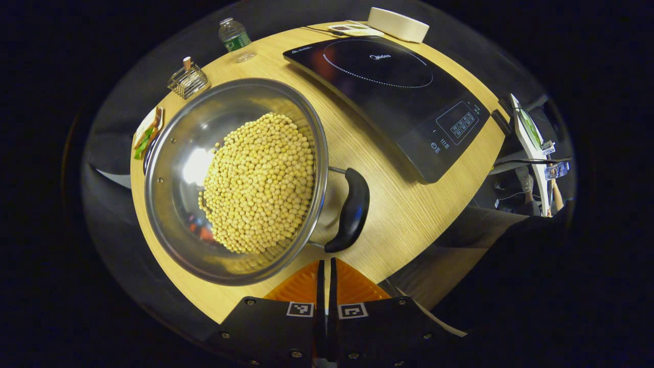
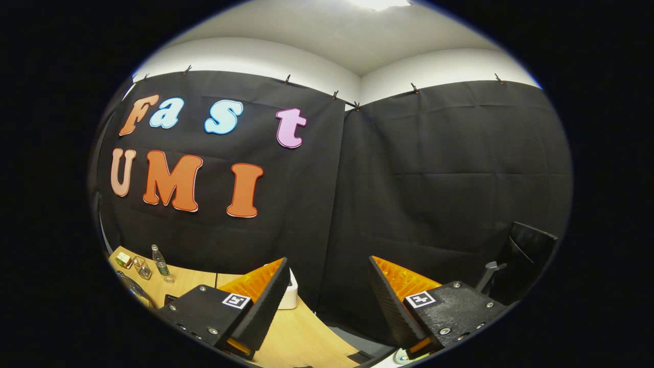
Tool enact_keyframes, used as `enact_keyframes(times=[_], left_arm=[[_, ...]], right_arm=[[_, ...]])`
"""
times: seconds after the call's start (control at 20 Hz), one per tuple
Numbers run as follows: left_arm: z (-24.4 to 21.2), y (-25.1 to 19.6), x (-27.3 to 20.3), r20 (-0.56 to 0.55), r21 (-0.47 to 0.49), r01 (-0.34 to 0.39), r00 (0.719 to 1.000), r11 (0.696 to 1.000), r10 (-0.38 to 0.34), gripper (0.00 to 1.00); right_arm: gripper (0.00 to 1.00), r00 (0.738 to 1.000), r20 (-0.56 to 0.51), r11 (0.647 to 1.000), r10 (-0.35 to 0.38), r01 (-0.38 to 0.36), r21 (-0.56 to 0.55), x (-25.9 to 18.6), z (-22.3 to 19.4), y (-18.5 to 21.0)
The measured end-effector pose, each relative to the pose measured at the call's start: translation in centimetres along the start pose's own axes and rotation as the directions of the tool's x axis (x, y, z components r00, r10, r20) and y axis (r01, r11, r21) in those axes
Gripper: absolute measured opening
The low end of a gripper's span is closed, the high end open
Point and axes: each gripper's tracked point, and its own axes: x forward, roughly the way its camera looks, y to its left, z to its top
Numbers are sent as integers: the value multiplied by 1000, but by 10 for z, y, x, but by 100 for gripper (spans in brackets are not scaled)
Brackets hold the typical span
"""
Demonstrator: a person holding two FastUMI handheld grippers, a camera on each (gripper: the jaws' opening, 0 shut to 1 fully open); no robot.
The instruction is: First push the handle of the pot to place it horizontally, then grasp the pot with both hands and set it on the induction cooktop.
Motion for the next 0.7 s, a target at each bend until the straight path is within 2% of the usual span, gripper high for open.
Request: enact_keyframes(times=[0.35, 0.7], left_arm=[[28, -7, 14, 22, 0, 15, 1000, 1000, -15, 2], [68, -15, 22, 79, -60, 4, 997, 998, 1, 2]], right_arm=[[95, 999, -47, 1000, -14, 14, -3, -12, -11, -5], [95, 998, -64, 1000, -28, 28, -9, -15, -14, -9]])
